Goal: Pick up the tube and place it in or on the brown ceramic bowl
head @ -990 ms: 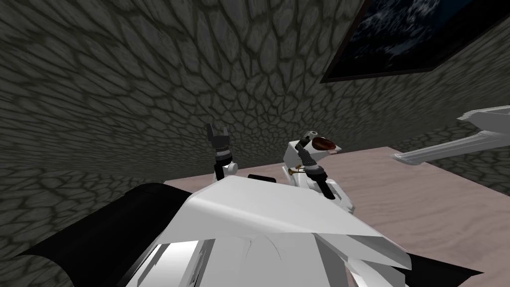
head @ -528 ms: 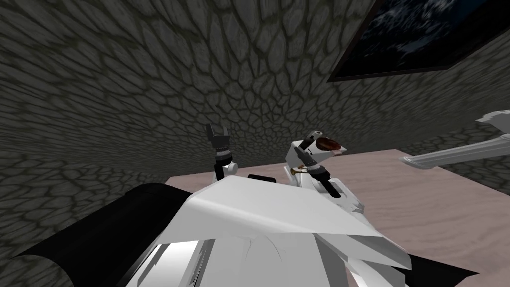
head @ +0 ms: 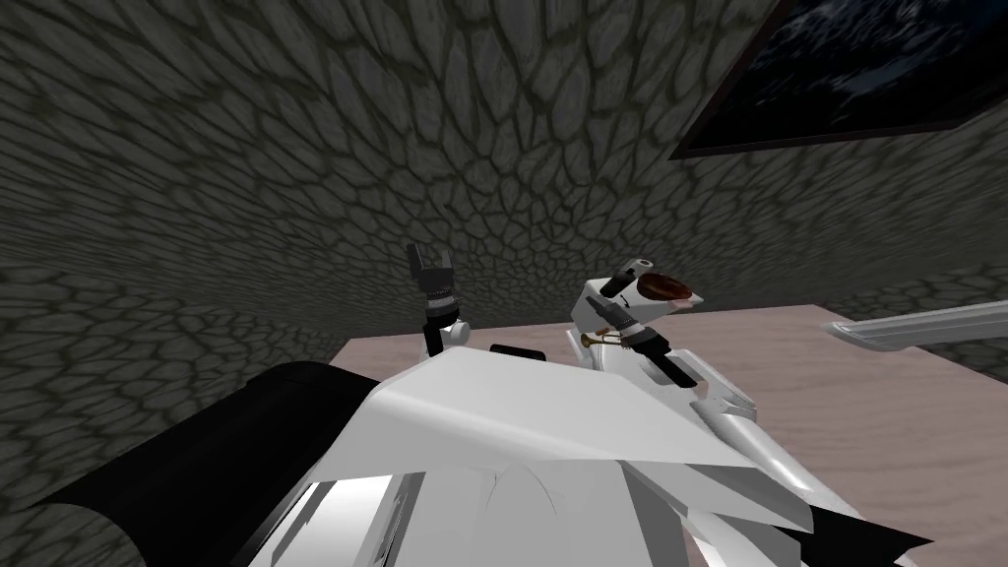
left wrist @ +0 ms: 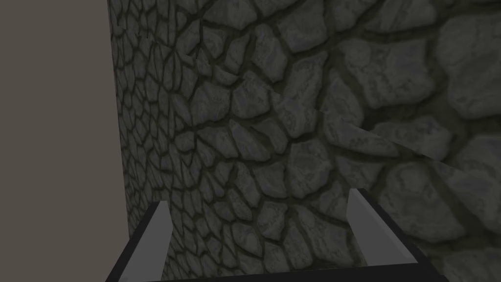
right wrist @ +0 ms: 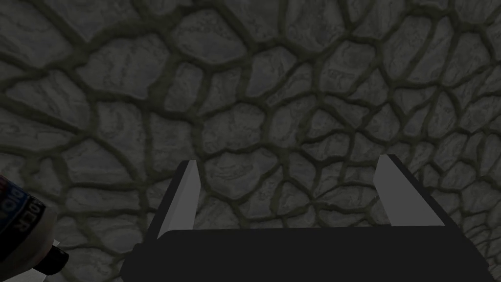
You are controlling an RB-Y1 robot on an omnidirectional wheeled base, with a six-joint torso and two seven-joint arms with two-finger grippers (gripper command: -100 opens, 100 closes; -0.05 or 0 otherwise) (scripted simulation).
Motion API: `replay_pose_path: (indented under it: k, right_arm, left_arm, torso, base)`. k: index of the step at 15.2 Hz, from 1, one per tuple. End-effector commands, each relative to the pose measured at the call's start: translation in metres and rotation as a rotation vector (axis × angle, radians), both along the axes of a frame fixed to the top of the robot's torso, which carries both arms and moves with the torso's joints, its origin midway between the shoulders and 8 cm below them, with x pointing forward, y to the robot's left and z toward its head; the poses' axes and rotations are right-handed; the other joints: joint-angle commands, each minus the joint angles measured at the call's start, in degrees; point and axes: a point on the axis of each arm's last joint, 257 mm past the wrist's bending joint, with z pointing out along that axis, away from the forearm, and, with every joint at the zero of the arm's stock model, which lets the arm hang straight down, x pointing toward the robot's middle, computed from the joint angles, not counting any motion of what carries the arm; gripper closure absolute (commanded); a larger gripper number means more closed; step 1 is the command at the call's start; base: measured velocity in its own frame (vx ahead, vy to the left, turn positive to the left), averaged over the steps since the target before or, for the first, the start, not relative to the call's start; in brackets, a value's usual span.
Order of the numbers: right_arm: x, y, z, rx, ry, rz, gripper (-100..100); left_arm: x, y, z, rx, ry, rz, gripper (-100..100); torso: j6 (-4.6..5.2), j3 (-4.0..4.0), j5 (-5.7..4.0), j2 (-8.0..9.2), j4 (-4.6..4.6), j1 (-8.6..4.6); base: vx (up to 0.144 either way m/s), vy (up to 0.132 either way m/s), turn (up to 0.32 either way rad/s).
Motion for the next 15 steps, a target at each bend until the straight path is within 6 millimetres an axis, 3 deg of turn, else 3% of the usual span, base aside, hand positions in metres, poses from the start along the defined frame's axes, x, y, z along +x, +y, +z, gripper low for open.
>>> replay_pose_path:
  k: [1, 3, 4, 6, 9, 14, 15]
  right_arm:
    - [0.002, -0.023, -0.016, -0.074, 0.042, -0.022, -100]
    - [0.002, -0.023, -0.017, -0.074, 0.043, -0.024, -100]
    - [0.006, -0.040, -0.021, -0.141, 0.060, -0.029, -100]
    - [0.005, -0.048, -0.028, -0.146, 0.076, -0.044, -100]
    - [0.013, -0.089, -0.037, -0.273, 0.116, -0.075, -100]
    - [0.013, -0.132, -0.049, -0.350, 0.168, -0.130, -100]
    - [0.017, -0.153, -0.047, -0.409, 0.180, -0.148, -100]
  left_arm:
    - [0.000, 0.000, 0.000, 0.000, 0.000, 0.000, 0]
    - [0.000, 0.000, 0.000, 0.000, 0.000, 0.000, 0]
    - [0.000, 0.000, 0.000, 0.000, 0.000, 0.000, 0]
    - [0.000, 0.000, 0.000, 0.000, 0.000, 0.000, 0]
    - [0.000, 0.000, 0.000, 0.000, 0.000, 0.000, 0]
    - [0.000, 0.000, 0.000, 0.000, 0.000, 0.000, 0]
    - [0.000, 0.000, 0.000, 0.000, 0.000, 0.000, 0]
  torso:
    - [0.00, 0.00, 0.00, 0.00, 0.00, 0.00]
    - [0.03, 0.01, -0.01, 0.01, 0.01, -0.04]
    - [0.03, -0.02, -0.02, -0.05, 0.00, -0.10]
    - [0.00, -0.04, -0.02, -0.08, -0.01, -0.13]
    - [0.01, -0.04, -0.02, -0.08, -0.01, -0.08]
    - [0.01, -0.02, -0.02, -0.04, 0.00, -0.09]
    - [0.03, -0.02, -0.03, -0.05, 0.00, -0.13]
  base:
    - [-0.063, 0.064, 0.103]
    - [-0.028, 0.035, 0.017]
    - [-0.023, 0.027, 0.079]
    - [-0.027, 0.032, 0.081]
    - [-0.036, 0.052, 0.124]
    - [-0.036, 0.042, 0.076]
    - [-0.028, 0.039, 0.100]
